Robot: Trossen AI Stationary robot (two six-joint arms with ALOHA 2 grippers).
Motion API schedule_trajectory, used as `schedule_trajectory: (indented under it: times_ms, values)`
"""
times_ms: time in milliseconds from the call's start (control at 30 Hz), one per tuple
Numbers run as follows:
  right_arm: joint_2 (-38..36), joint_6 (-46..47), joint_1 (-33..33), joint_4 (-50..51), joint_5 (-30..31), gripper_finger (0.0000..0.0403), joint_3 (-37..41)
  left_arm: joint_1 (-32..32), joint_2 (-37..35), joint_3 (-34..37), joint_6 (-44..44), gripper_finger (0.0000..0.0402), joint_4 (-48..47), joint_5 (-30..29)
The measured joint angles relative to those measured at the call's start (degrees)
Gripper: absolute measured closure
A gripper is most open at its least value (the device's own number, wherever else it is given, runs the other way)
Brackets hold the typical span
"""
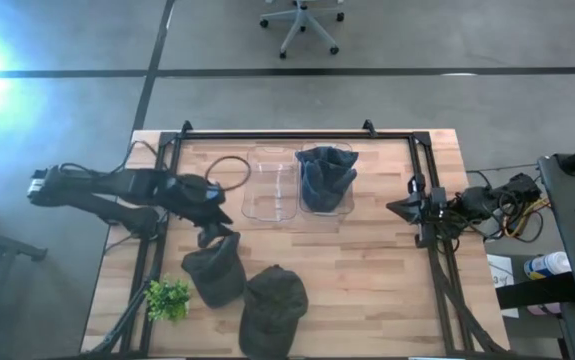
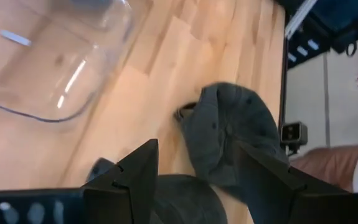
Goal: Pick & Place hat
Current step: Put the bottom gray cap into the left transparent bin
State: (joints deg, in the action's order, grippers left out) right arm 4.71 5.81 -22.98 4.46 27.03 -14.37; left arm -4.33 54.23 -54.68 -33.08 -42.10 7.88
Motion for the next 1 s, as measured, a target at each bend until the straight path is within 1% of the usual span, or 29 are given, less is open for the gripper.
schedule_trajectory:
  times_ms: [67,333,500,800,1000]
  values:
    - [0.0,0.0,0.0,0.0,0.0,0.0394,0.0,-0.6,1.5,-0.1,0.0,0.02,0.5,0.8]
    - [0.0,-0.2,0.0,0.0,0.0,0.0394,0.0,-1.1,9.0,0.2,2.5,0.02,5.2,7.7]
    - [0.0,0.0,0.0,0.0,0.0,0.0394,0.0,-1.6,14.1,-0.2,6.1,0.02,8.0,9.6]
    - [0.0,-0.2,0.0,0.0,0.0,0.0394,0.0,-2.8,22.9,-4.6,13.9,0.02,8.9,10.9]
    - [0.0,-0.2,0.0,0.0,0.0,0.0394,0.0,-4.5,28.1,-6.2,17.0,0.02,12.7,11.0]
